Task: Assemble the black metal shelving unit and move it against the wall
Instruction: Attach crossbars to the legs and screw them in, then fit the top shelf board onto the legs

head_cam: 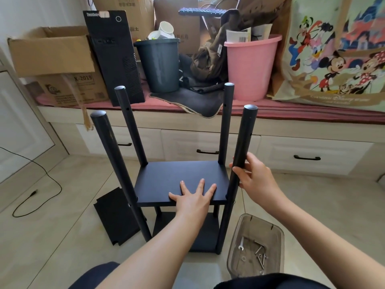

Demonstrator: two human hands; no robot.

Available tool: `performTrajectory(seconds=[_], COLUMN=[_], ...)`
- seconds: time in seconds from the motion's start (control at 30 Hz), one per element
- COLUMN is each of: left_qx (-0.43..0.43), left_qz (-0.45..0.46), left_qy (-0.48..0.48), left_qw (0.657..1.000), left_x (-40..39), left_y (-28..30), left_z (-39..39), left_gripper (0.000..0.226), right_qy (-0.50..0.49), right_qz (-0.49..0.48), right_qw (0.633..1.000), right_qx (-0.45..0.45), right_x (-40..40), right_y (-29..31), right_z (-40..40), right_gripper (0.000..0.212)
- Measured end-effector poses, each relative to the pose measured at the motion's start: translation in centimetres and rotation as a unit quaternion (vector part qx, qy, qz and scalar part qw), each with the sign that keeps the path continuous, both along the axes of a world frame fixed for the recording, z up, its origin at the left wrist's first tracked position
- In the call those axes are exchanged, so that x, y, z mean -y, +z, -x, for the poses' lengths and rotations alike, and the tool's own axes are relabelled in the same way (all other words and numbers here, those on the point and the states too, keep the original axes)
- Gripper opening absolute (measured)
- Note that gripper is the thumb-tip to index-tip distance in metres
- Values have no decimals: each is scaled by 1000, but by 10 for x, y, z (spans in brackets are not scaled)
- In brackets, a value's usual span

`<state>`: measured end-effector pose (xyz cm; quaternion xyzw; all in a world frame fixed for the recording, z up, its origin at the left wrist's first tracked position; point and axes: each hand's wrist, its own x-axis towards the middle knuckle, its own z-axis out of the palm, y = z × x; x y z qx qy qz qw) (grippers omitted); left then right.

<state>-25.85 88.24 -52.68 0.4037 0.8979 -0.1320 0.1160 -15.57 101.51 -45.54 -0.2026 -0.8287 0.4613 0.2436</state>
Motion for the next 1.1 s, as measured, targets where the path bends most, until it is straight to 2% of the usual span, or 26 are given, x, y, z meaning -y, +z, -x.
performTrajectory(seconds=[0.13,0.2,0.27,0.33,0.5,0.57,0.67,0.9,1.1], left_qx=[27,43,52,70,112,137,120,119,163], left_qz=[10,11,-9,-40,-88,-124,-164,-273,-301], left_qy=[-17,-27,-31,-36,-51,-24,30,182,276], left_qw=[999,999,998,996,988,982,979,937,898], left_x=[9,17,29,45,113,148,197,267,301], left_y=[9,19,31,45,82,86,78,15,-59], left_z=[-4,-1,3,8,21,24,31,59,93], left_gripper=[106,94,71,56,50,44,37,33,30], right_qy=[-28,-52,-47,-39,-23,4,46,160,204], right_qz=[-21,-41,-50,-69,-132,-146,-176,-150,-92], right_qw=[999,991,969,955,944,938,928,921,914], right_qx=[29,114,236,287,301,315,324,322,338], right_x=[7,12,18,23,44,64,99,188,232], right_y=[3,5,7,12,32,38,34,-9,-71], right_z=[-3,-6,-8,-11,-9,0,18,82,138], right_gripper=[16,20,31,33,34,33,30,24,20])
